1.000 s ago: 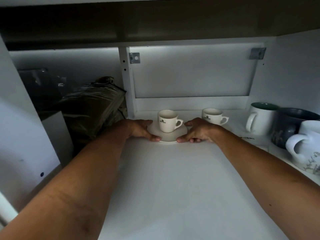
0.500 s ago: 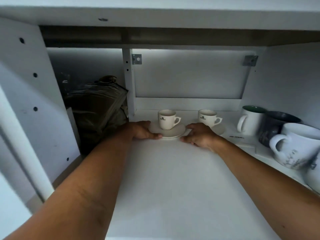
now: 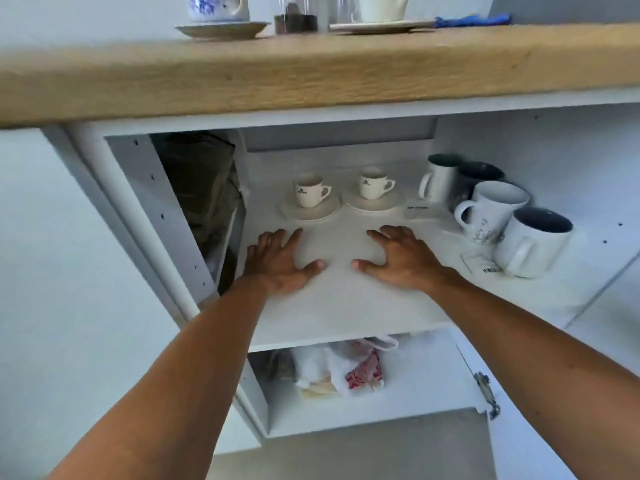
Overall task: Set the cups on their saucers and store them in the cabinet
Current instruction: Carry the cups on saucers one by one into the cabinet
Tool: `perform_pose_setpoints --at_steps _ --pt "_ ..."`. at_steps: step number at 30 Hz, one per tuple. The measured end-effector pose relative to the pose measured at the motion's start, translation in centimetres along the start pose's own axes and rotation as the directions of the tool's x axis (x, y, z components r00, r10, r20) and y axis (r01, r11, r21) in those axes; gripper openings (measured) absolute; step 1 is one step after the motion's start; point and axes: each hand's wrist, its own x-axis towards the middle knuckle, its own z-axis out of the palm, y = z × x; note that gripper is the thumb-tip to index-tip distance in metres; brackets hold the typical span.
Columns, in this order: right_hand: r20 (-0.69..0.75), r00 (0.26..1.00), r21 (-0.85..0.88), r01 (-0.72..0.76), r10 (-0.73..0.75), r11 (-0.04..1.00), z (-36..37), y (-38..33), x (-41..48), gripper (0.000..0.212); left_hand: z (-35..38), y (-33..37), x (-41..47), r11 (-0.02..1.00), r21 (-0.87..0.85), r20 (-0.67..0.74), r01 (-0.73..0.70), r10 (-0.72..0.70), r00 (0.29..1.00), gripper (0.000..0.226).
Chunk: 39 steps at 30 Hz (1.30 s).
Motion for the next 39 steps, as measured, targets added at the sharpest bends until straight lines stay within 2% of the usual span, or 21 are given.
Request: perform_pose_setpoints --at_steps 4,10,16,21,24,30,36,39 --pt "0.128 0.99 0.023 -0.069 0.066 0.997 -3.1 -1.6 -7.0 0.096 -2.5 0.8 -6.5 0.999 0.025 0.151 -0.048 0.043 0.988 0.09" --pt "0.271 0.953 0.055 -0.16 0.139 0.986 -11.6 -5.2 -19.4 0.094 -11.3 2.1 -18.1 0.974 0.085 0.312 -0.209 0.173 0.934 0.089" --pt "0.33 0.922 0.029 -0.226 0.204 0.974 -20.0 -8.9 -30.3 0.098 -20.4 4.0 -27.9 0.953 0.065 0.305 -0.296 0.264 0.915 0.089" --pt "0.416 0.88 -0.039 -0.237 0.231 0.971 -25.1 -9.6 -35.1 0.106 -25.3 5.9 -31.4 0.942 0.082 0.295 -0.326 0.289 0.911 0.089" --pt "0.431 0.873 -0.055 -0.225 0.226 0.973 -28.1 -9.4 -36.5 0.108 -28.2 7.4 -32.1 0.935 0.082 0.29 -0.344 0.308 0.906 0.089" --pt "0.373 0.908 -0.02 -0.198 0.191 0.98 -34.4 -9.0 -36.0 0.105 -34.9 10.5 -31.0 0.941 0.022 0.22 -0.337 0.324 0.92 0.089" --pt "0.295 0.943 0.052 -0.176 0.153 0.983 -40.4 -8.0 -29.9 0.109 -39.7 11.7 -25.0 0.946 -0.039 0.114 -0.323 0.325 0.939 0.088" --pt "0.258 0.951 0.127 -0.21 0.172 0.969 -42.9 -7.7 -25.1 0.102 -41.3 11.6 -19.9 0.955 -0.088 0.076 -0.282 0.288 0.954 0.087"
